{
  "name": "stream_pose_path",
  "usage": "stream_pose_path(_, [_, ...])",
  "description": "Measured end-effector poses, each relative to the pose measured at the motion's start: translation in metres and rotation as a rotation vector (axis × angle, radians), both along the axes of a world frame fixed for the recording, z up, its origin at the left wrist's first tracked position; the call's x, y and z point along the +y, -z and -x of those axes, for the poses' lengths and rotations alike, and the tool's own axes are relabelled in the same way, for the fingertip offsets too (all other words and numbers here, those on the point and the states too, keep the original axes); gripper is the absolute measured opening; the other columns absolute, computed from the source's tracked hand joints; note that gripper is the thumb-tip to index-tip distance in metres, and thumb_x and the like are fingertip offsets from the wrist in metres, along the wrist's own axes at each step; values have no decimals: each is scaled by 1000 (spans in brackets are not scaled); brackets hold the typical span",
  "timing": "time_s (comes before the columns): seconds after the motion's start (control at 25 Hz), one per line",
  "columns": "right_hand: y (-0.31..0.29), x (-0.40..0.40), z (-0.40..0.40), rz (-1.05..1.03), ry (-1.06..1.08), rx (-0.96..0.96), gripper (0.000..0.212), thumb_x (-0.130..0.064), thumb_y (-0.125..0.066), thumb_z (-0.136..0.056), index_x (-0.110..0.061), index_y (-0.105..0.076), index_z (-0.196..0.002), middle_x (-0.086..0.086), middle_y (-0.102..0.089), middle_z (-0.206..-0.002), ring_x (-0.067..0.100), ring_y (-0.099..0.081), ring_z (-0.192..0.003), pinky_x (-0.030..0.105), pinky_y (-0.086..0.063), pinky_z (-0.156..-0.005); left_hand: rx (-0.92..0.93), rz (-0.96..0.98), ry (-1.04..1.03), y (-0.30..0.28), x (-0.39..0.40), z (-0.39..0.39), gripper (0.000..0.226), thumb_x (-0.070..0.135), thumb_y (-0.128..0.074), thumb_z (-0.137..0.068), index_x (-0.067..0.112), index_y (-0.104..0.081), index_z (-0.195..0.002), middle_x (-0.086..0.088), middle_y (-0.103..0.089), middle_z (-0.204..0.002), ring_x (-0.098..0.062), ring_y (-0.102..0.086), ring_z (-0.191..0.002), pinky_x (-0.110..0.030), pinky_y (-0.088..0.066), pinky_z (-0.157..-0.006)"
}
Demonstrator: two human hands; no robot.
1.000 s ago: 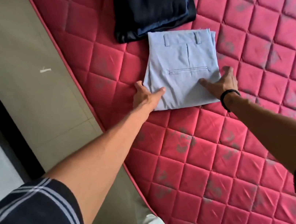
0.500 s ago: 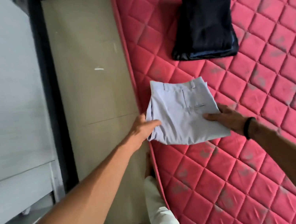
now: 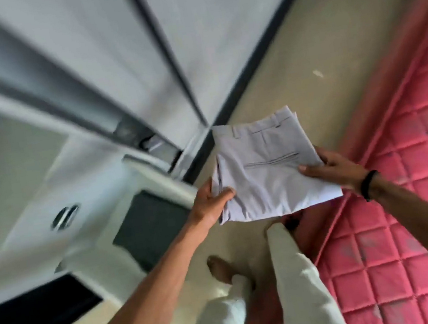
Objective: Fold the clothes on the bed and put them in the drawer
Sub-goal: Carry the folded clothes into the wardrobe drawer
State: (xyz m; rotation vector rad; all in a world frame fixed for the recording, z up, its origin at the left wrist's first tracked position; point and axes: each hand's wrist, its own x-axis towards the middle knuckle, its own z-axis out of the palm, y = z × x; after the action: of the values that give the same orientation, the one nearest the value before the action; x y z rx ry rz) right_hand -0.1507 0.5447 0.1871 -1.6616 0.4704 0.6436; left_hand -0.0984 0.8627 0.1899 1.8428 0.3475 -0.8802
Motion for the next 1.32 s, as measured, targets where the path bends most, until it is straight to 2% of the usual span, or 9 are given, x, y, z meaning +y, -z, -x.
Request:
stream_pose_path(0.12, [-11,108,-50,-52,-225,29,44,-20,-71,-94,-22,-60,-137,-4,-73,-124,17,-70,-111,26,-59,-86,10,20,-269,-12,117,37,23,18,-76,-82,13,-71,-103,-13,-76,-88,-19,-73,-78,-35,-61,-72])
stream_pose_path(0.44, [83,358,-118,116,-803,-55,46,-11,-69,-95,-26,-58,-137,1,-68,-128,26,-63,-120,40,-49,-104,-44,-100,-752,83,299,121,46,35,-77,-69,27,-68,-113,-5,-73,-111,-24,-69,-100,-50,-55,-97])
stream_pose_path(0.6, [169,433,-134,325,-1040,-314,46,-11,-61,-96,-17,-55,-142,10,-63,-135,25,-58,-122,29,-40,-93,-42,-255,-864,164,316,127,59,19,-67,-84,7,-55,-140,-4,-65,-126,-32,-64,-120,-33,-50,-101])
stream_pose_path(0.72, [226,447,-131,480,-1088,-312,47,-15,-59,-96,-17,-54,-142,14,-62,-137,34,-59,-122,30,-43,-94,92,-443,-852,198,319,134,60,9,-57,-97,16,-39,-154,-11,-55,-145,-33,-56,-129,-21,-39,-83])
stream_pose_path(0.8, [245,439,-123,674,-1200,-197,45,-11,-57,-92,-14,-55,-137,18,-59,-139,39,-56,-125,36,-46,-101,194,-556,-914,196,316,147,55,9,-58,-95,19,-45,-147,-10,-60,-137,-30,-60,-120,-18,-33,-70])
stream_pose_path(0.96, [217,419,-87,592,-1168,-197,21,-21,-63,-90,-18,-63,-111,13,-70,-111,32,-65,-104,30,-49,-88,-161,-603,-1001,152,282,185,10,22,-66,-96,13,-68,-99,3,-72,-84,-8,-61,-71,-22,-43,-62])
stream_pose_path(1.04, [181,409,-60,508,-1079,-270,14,-20,-64,-94,-17,-69,-106,5,-71,-100,21,-67,-91,19,-46,-80,-69,-591,-1015,132,256,202,31,39,-68,-96,15,-64,-76,8,-65,-66,-5,-58,-60,-23,-42,-61])
stream_pose_path(1.16, [137,391,-11,550,-1105,-361,23,-37,-68,-92,-21,-64,-76,-2,-69,-75,20,-64,-70,28,-50,-65,274,-502,-1024,127,216,227,45,46,-62,-99,15,-70,-66,7,-68,-59,-9,-65,-61,-27,-48,-70])
stream_pose_path(1.32, [133,383,25,608,-950,-52,35,-41,-64,-93,-17,-68,-67,-2,-71,-64,20,-68,-67,30,-53,-66,303,-17,-1572,131,206,211,19,6,-64,-97,8,-77,-83,-11,-79,-86,-34,-76,-90,-32,-64,-77])
